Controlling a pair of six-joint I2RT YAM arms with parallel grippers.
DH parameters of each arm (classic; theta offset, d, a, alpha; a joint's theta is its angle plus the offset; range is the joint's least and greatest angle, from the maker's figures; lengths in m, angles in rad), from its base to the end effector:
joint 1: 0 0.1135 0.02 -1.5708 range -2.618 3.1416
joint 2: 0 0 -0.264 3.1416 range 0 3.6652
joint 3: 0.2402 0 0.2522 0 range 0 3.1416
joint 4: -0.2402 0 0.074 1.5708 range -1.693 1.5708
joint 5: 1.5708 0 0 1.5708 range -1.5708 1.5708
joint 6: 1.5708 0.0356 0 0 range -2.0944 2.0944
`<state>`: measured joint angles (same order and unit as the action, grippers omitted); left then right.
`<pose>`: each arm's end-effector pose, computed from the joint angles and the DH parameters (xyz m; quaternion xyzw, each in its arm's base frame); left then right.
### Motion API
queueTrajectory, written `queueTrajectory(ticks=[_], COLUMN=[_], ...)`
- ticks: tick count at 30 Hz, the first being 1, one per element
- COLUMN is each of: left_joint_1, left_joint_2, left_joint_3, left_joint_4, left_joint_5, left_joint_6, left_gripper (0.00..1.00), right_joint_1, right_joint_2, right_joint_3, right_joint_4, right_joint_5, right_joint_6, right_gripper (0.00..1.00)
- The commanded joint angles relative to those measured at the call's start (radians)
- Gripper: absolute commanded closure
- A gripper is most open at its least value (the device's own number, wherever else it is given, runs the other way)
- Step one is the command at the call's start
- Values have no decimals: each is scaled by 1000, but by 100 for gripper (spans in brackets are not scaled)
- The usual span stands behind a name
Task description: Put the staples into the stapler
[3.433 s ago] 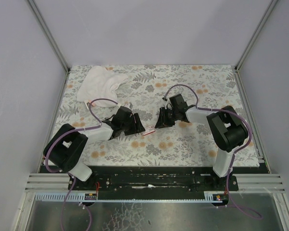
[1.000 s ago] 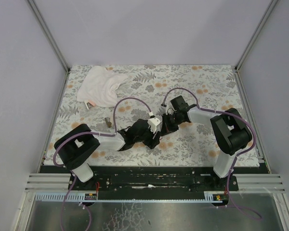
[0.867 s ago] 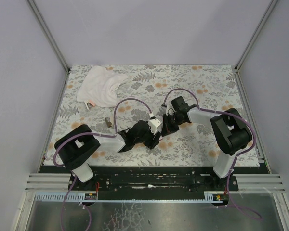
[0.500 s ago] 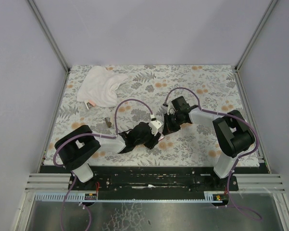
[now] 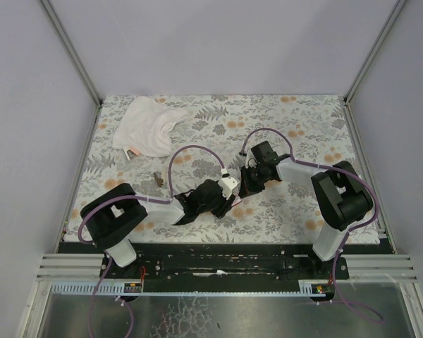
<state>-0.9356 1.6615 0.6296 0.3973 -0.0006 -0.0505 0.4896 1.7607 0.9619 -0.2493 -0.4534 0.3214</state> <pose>0.1836 -0.2490 0.1320 0.3821 0.8065 -0.2133 0.3976 0.2897 0.1721 0.1472 -0.1369 0.9331 0.2988 0.1457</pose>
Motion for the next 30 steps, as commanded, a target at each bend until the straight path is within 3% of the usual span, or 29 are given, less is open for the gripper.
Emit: queueTrajectory(ticks=[1, 30], left_joint_1=[-9, -22], left_joint_2=[21, 35], left_joint_3=[-10, 4], left_joint_4=[20, 5], left_joint_5=[-21, -46], left_joint_6=[20, 25], left_gripper=[59, 58], right_joint_1=[-5, -6], right_joint_2=[-45, -76], right_joint_3=[-1, -1], right_joint_4=[17, -32], right_joint_5=[37, 251], right_joint_6=[-9, -34], right_gripper=[100, 100])
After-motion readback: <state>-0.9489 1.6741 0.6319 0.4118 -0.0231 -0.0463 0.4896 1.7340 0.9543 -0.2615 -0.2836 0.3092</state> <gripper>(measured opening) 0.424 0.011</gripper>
